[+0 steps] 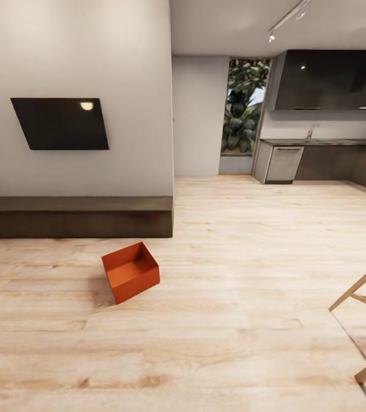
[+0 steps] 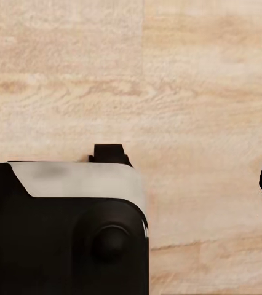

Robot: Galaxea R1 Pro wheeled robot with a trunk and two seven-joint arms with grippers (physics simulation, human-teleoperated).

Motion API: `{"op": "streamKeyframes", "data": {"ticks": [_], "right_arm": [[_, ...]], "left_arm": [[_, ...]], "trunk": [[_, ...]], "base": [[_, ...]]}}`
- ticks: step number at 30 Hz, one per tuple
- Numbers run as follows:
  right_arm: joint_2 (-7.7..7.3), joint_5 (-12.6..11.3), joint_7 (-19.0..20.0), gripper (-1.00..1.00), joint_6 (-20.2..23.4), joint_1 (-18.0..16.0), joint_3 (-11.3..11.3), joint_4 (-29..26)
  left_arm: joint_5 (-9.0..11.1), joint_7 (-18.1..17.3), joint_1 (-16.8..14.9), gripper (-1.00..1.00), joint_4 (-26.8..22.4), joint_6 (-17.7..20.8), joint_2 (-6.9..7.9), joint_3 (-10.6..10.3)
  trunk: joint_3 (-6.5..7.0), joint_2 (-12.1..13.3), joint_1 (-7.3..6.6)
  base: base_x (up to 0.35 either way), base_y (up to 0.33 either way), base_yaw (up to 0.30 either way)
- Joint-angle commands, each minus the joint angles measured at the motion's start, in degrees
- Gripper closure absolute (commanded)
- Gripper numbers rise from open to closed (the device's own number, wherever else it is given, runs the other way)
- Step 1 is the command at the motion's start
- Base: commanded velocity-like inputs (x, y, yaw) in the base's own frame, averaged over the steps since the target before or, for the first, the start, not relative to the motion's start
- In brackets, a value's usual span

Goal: Move the two storage containers from the living room to the garage. In the garage, place one container on the floor and stack the other container on top of it (either order is fine).

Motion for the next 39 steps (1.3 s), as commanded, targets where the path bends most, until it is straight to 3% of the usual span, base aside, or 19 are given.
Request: {"op": "streamKeyframes", "data": {"ticks": [1,33,39], "right_arm": [[0.04,-0.56,-0.09,-1.0,-0.25,-0.04,0.49,0.09],[0.19,-0.47,-0.58,-1.0,-0.27,-0.04,0.49,0.09],[-0.04,-0.47,-0.44,-1.0,-0.28,-0.04,0.53,0.09]], "left_arm": [[0.41,0.15,-0.03,-1.0,-0.02,0.17,-0.01,0.08],[0.41,0.15,-0.03,-1.0,-0.02,0.09,-0.01,0.08],[0.41,0.15,-0.03,-1.0,-0.02,0.09,-0.01,0.09]], "trunk": [[-0.05,-0.02,0.03],[-0.05,-0.02,0.03],[-0.05,-0.02,0.03]], "base": [[0.325,0.0,0.0],[0.325,0.0,0.001],[0.325,0.0,0.217]]}}
